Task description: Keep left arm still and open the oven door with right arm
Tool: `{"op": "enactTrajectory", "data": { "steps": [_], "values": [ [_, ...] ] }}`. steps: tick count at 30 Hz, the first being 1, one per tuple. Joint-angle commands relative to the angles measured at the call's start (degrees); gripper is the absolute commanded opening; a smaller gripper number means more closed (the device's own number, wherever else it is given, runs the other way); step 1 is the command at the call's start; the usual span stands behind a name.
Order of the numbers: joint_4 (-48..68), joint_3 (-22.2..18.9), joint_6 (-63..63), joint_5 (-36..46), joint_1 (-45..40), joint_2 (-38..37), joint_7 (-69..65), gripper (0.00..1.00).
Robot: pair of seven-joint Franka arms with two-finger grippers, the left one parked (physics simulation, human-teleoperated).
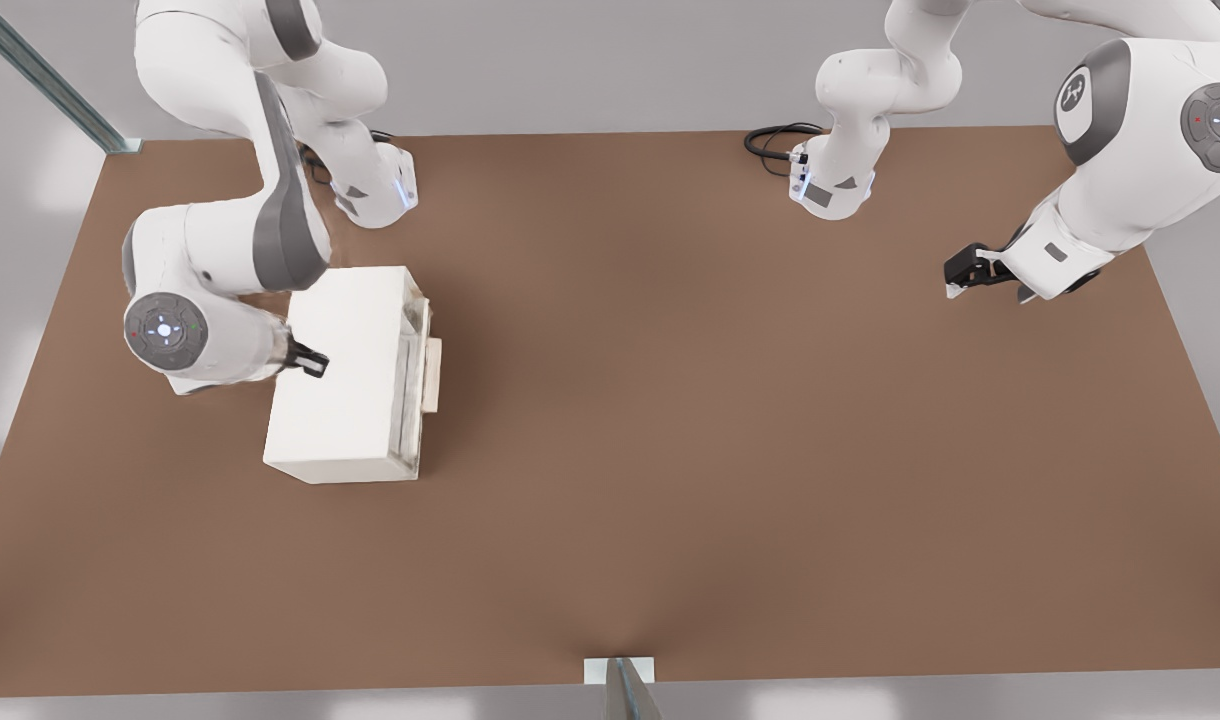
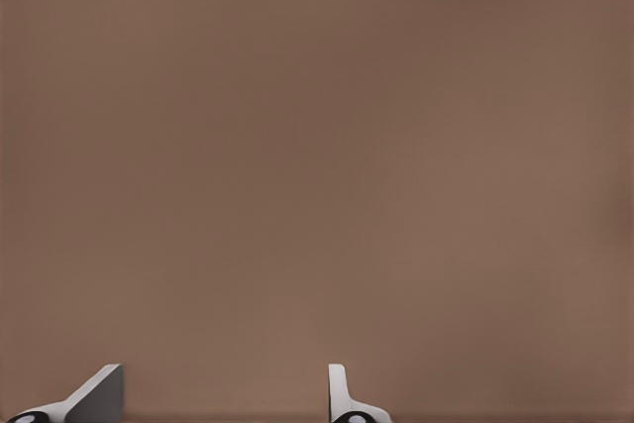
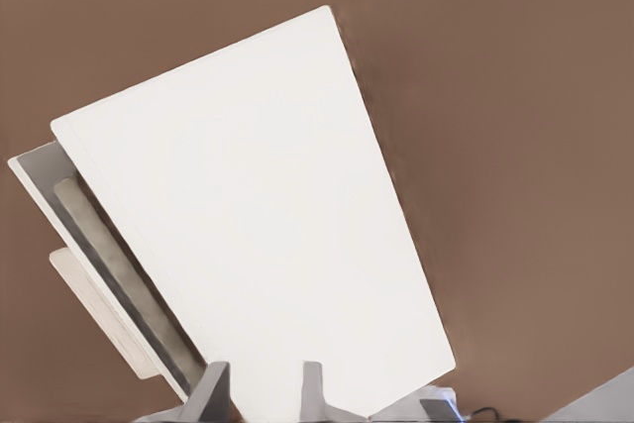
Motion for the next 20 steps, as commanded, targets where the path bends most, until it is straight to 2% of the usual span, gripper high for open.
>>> {"op": "enactTrajectory", "data": {
  "steps": [1, 20],
  "values": [
    [-0.5, -0.18, 2.7, 5.21, -1.42, -3.1, -27.11, 1.0],
    [-0.76, -0.18, 2.87, 5.03, -1.42, -2.93, -27.11, 1.0]
  ]
}}
